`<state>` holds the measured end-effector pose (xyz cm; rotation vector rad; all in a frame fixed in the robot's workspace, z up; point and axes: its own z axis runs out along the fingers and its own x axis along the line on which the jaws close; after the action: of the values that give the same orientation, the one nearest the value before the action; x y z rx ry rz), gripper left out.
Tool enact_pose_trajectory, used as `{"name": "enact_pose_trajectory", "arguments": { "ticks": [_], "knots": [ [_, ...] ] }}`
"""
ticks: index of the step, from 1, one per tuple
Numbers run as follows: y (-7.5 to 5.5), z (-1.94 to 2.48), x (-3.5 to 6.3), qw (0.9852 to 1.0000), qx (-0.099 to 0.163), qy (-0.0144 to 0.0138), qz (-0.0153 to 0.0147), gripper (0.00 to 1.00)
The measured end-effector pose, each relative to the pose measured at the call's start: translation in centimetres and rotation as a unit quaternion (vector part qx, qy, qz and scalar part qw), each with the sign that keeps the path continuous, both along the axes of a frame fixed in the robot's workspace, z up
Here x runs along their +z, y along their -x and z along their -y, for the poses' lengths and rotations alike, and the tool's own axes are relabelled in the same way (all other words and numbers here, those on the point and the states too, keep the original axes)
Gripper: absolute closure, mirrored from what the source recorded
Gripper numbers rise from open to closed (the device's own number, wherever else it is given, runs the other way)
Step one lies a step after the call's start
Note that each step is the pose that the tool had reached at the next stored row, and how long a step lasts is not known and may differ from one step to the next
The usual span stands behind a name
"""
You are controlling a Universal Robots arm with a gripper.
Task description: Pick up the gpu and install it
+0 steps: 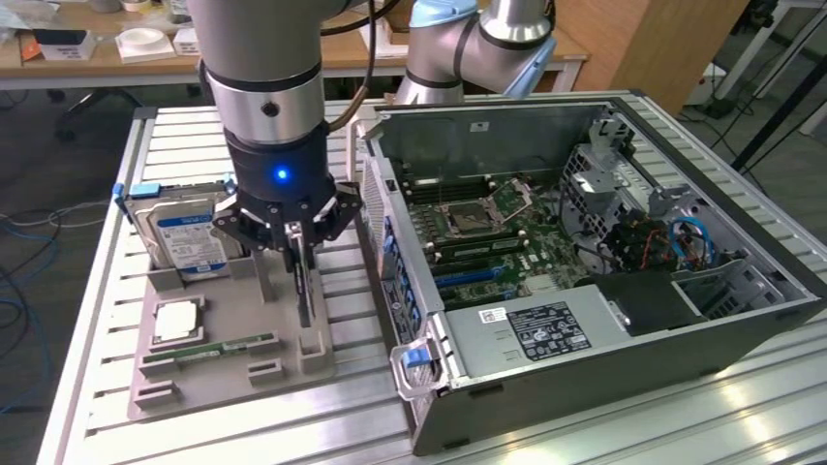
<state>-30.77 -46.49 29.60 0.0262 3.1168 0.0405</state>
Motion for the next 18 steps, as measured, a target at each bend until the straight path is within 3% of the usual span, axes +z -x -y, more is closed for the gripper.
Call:
{"name": "enact_pose_trajectory", "arguments": {
  "ticks": [8, 18],
  "knots": [
    [0.0, 0.0, 0.61, 1.0, 0.0, 0.0, 0.0, 0.74],
    [0.0, 0.0, 0.65, 1.0, 0.0, 0.0, 0.0, 0.74]
  ]
}}
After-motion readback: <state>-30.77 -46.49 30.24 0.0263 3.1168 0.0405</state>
